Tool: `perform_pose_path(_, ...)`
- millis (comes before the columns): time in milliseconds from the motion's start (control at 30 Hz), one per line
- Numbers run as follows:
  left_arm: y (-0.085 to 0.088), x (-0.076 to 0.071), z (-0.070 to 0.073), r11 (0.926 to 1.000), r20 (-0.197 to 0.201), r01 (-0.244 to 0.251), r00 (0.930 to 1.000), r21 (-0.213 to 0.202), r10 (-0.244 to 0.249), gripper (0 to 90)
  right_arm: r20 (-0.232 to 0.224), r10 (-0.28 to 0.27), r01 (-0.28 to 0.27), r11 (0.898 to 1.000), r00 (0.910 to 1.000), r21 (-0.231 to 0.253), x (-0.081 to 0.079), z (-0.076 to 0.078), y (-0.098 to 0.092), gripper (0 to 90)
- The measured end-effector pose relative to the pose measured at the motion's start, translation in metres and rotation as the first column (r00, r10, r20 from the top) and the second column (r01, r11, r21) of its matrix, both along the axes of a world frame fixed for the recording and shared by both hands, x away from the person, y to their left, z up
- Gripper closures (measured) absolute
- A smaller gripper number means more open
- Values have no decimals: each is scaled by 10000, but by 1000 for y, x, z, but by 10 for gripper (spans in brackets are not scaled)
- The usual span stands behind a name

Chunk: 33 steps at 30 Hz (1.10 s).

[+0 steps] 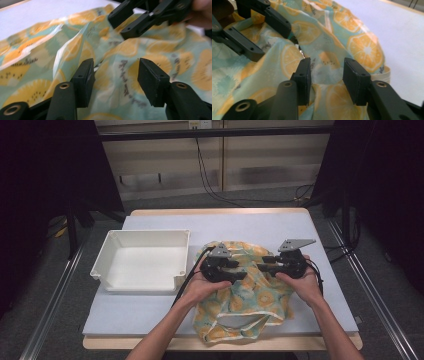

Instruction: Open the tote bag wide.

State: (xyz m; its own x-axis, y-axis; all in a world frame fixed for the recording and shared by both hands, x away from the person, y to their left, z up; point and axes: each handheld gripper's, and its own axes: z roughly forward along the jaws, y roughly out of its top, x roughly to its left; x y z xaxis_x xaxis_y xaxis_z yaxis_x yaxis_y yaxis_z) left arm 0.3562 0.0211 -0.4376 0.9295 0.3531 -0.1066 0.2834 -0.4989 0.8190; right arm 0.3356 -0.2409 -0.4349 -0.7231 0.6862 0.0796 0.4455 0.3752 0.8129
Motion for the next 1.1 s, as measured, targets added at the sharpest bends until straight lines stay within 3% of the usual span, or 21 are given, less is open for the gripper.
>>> perform_pose_path(100, -4, -2, -4, 9998, 57, 78, 10000, 170, -79, 429, -315, 89, -90, 10000, 9995, -24, 4, -9, 3, 492)
perform_pose_path(167, -5, -1, -4, 9997, 34, 151, 9999, 180, -151, 456, -370, 103, -104, 9999, 9993, -44, 5, -12, 6, 492)
perform_pose_path(233, -5, -1, -5, 9997, -9, 210, 9998, 127, -210, 571, -442, 119, -121, 9999, 9990, -32, 7, -14, 7, 491)
perform_pose_path(333, -6, -2, -3, 9985, 57, 377, 9993, 393, -379, 769, -506, 216, -212, 9997, 9985, 79, 9, -16, 8, 520)
perform_pose_path(367, -5, -2, -3, 9980, -10, 513, 9987, 364, -513, 769, -506, 216, -212, 9997, 9985, 79, 9, -16, 8, 520)
perform_pose_path(400, -4, -2, -4, 9980, -15, 580, 9983, 259, -580, 876, -599, 220, -212, 9997, 9980, 134, 11, -16, 8, 566)
perform_pose_path(500, -3, -4, -2, 9976, -127, 689, 9976, 91, -688, 899, -676, 248, -240, 9996, 9974, 125, 11, -16, 9, 625)
perform_pose_path(533, -1, -11, 1, 9925, -22, 1121, 9937, -495, -1123, 900, -752, 311, -312, 9995, 9967, 0, 12, -17, 10, 668)
perform_pose_path(567, -1, -16, 3, 9887, 7, 1362, 9907, -629, -1364, 900, -735, 278, -281, 9996, 9969, -29, 12, -17, 11, 717)
perform_pose_path(633, -1, -29, 8, 9830, 257, 1707, 9852, -680, -1694, 900, -734, 232, -223, 9997, 9970, 124, 12, -16, 9, 816)
perform_pose_path(667, 0, -34, 10, 9773, 321, 1920, 9813, -894, -1898, 900, -691, 223, -206, 9995, 9974, 257, 13, -16, 8, 861)
perform_pose_path(767, 1, -46, 16, 9731, 506, 2103, 9772, -935, -2063, 900, -571, 184, -155, 9986, 9982, 515, 14, -14, 5, 890)
perform_pose_path(800, 2, -51, 17, 9679, 531, 2280, 9733, -1054, -2235, 900, -582, 142, -102, 9976, 9982, 690, 14, -12, 3, 896)
perform_pose_path(867, 1, -67, 18, 9551, 683, 2788, 9596, -1000, -2730, 900, -663, -15, 88, 9939, 9978, 1102, 17, -7, -2, 900)
perform_pose_path(900, 1, -67, 18, 9551, 683, 2788, 9596, -1000, -2730, 900, -663, -15, 88, 9939, 9978, 1102, 17, -7, -2, 900)
perform_pose_path(933, 1, -73, 17, 9501, 670, 2937, 9553, -1055, -2879, 900, -666, -101, 187, 9913, 9977, 1307, 21, -5, -6, 900)
perform_pose_path(967, 0, -84, 15, 9423, 789, 3201, 9464, -984, -3132, 900, -659, -137, 228, 9901, 9977, 1387, 23, -5, -7, 900)
perform_pose_path(1100, -1, -104, 14, 9208, 984, 3811, 9226, -832, -3730, 900, -737, -383, 492, 9869, 9965, 1537, 34, -4, -9, 900)
